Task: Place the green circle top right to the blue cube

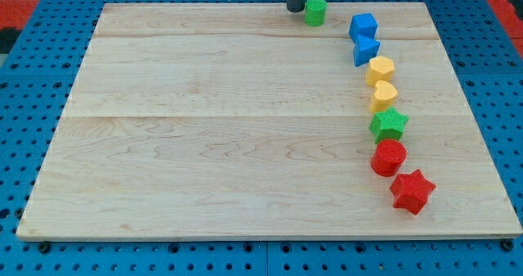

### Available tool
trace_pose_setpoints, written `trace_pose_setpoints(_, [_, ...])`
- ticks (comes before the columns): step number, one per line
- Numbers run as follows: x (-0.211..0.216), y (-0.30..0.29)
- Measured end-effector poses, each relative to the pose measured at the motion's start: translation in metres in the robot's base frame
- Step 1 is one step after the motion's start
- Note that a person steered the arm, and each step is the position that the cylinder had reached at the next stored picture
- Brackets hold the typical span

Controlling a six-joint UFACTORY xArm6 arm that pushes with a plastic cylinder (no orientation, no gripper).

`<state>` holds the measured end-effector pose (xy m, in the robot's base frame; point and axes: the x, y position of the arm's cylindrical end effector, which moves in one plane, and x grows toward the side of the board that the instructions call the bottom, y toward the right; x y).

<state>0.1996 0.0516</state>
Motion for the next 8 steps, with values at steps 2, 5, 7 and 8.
trace_pose_setpoints(2, [0.002, 0.006])
trace_pose_setpoints(5, [0.016, 0.009])
trace_pose_setpoints(7, [0.012, 0.037])
trace_pose_setpoints(8, [0.013, 0.051])
